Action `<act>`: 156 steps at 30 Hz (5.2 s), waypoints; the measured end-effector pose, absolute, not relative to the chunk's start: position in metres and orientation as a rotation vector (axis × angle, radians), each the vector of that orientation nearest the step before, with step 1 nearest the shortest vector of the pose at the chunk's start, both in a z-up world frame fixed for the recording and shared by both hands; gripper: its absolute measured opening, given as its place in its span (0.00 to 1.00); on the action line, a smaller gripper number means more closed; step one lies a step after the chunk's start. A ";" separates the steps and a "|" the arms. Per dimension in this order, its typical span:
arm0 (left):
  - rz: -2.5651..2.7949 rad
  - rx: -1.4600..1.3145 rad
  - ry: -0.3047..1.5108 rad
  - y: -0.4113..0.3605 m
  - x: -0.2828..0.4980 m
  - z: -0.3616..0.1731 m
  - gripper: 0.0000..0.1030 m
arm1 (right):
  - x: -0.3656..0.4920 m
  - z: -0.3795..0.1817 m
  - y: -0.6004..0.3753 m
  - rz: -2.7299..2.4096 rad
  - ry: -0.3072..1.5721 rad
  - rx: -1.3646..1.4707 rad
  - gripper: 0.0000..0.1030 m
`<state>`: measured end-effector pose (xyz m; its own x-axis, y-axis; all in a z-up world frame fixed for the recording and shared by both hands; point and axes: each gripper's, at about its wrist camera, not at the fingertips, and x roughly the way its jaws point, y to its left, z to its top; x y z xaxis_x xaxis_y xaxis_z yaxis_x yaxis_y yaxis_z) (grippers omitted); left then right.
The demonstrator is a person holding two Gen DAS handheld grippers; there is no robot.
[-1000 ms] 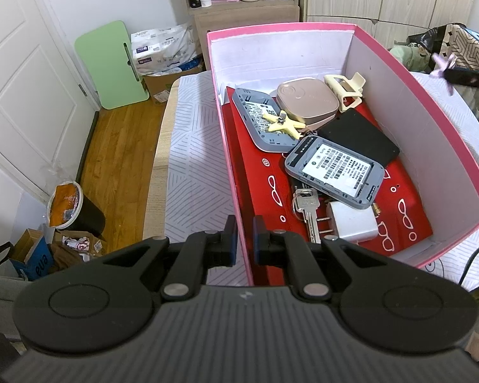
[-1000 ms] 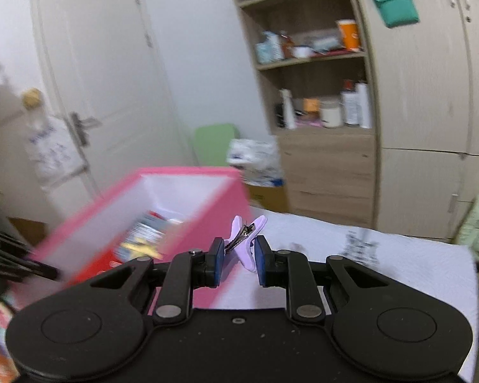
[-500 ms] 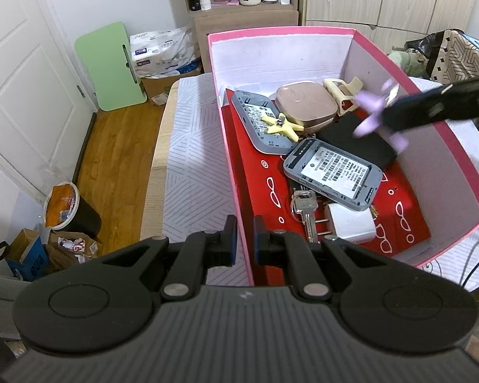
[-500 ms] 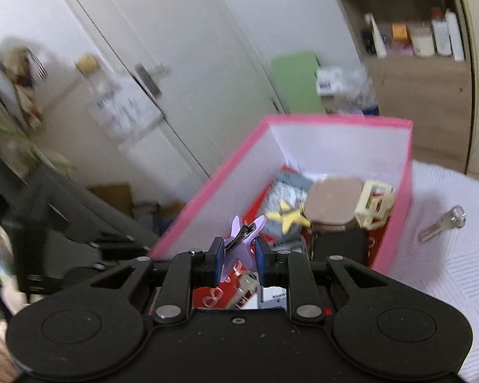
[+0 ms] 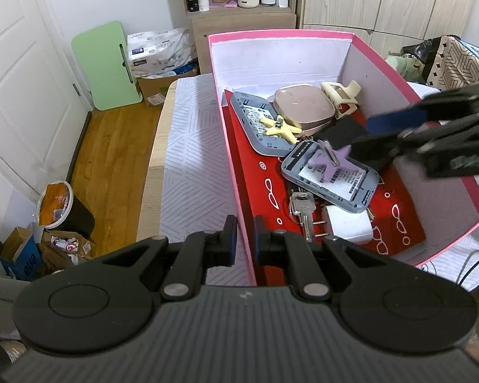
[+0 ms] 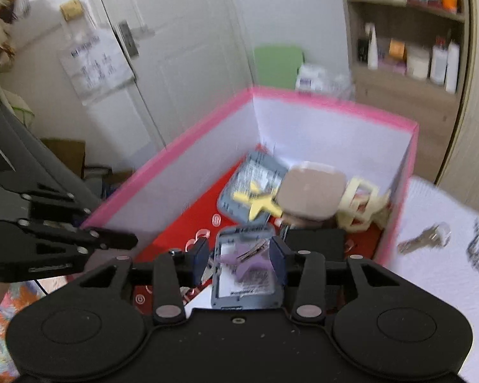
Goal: Organize rigid objects
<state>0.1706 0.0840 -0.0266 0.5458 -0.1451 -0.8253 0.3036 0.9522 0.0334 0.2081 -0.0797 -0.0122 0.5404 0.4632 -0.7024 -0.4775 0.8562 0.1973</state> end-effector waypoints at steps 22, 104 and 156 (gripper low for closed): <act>-0.252 0.206 0.962 0.079 0.169 -0.027 0.08 | 0.166 -0.011 -0.229 0.329 0.587 -0.124 0.48; -0.266 0.152 0.959 0.085 0.169 -0.025 0.11 | 0.287 0.008 -0.098 0.550 0.755 0.115 0.05; -0.237 0.171 0.906 0.087 0.146 -0.007 0.34 | 0.126 0.020 -0.150 0.357 0.575 0.065 0.54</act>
<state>0.1457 0.0872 -0.0068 0.5938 -0.1309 -0.7939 0.2743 0.9605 0.0468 0.1256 -0.1503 0.0205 0.7794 0.3482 -0.5208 -0.3122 0.9366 0.1590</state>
